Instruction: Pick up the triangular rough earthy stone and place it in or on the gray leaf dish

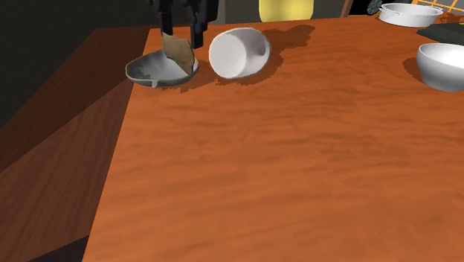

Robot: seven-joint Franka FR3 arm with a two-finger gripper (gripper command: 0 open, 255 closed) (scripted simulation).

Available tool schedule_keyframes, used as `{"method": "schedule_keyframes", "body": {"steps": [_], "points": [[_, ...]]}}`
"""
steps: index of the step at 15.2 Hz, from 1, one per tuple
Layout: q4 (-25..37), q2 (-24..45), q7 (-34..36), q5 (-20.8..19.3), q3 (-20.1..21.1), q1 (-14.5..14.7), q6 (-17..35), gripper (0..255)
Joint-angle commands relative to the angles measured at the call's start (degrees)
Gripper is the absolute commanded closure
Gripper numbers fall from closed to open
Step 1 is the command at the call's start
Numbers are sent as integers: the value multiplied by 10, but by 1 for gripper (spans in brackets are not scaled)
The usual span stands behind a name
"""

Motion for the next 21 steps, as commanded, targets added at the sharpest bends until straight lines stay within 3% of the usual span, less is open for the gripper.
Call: {"method": "schedule_keyframes", "body": {"steps": [1,8,21], "points": [[35,35,31,-8,18,7,2,255],[164,157,136,-58,69,43,-7,255],[89,180,137,-67,68,47,90,255]]}}
